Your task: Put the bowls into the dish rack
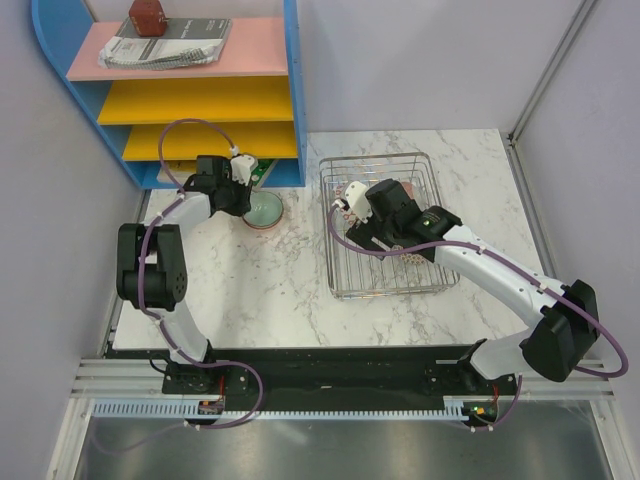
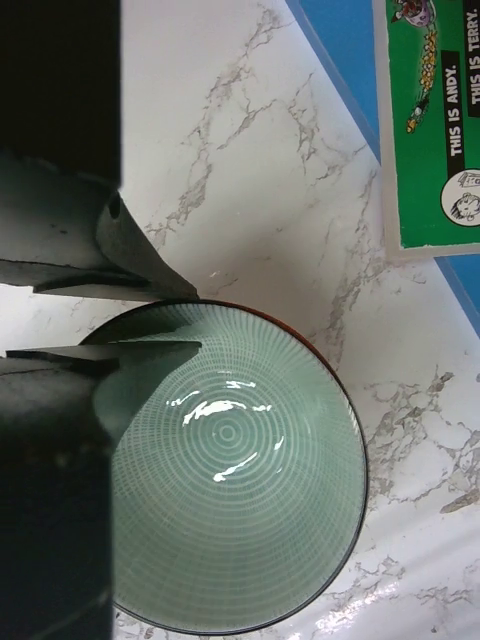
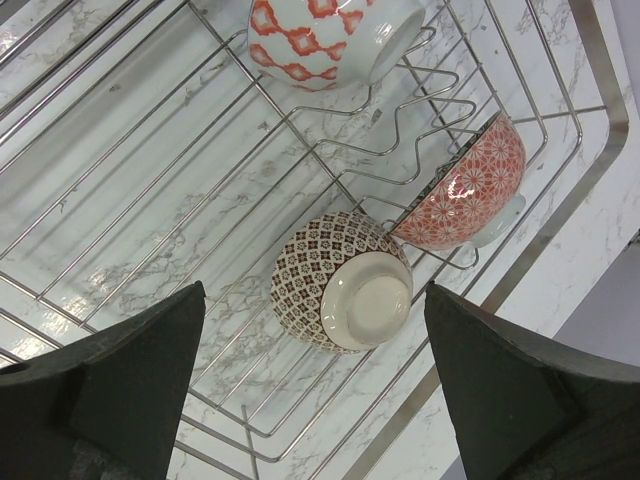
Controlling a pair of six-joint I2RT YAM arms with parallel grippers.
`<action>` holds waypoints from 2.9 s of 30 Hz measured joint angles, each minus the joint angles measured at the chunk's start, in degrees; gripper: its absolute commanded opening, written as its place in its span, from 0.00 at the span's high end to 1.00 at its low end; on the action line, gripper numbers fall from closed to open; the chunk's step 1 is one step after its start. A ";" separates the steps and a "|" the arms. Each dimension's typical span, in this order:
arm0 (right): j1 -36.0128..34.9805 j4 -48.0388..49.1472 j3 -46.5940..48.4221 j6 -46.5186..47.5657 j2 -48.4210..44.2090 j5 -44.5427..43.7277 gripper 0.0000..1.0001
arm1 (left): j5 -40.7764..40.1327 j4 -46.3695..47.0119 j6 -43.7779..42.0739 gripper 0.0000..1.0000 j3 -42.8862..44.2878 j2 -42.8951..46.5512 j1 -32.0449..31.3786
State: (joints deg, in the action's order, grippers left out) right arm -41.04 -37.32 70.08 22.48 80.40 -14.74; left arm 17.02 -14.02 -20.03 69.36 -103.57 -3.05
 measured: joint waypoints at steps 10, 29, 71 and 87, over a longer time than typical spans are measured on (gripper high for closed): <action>0.00 0.00 -0.11 -0.24 0.00 0.68 0.02 | 0.00 1.64 0.22 0.98 -0.33 0.76 -0.92; 0.00 -0.13 -0.85 -0.28 0.00 1.44 0.02 | 1.62 -5.77 -3.65 0.98 -5.57 8.59 -0.83; 0.00 -0.87 -0.96 -0.42 1.18 2.05 0.02 | 4.35 -7.43 -2.32 0.98 5.27 1.07 -2.84; 0.00 -0.87 -0.96 -0.42 1.18 2.69 0.02 | 1.97 -7.15 -2.40 0.98 5.95 0.90 -2.84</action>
State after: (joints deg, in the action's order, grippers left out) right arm -41.04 -38.20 69.12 22.06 81.58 -12.05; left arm 18.98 -21.17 -22.44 75.31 -102.67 -5.89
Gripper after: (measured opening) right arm 0.982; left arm 0.050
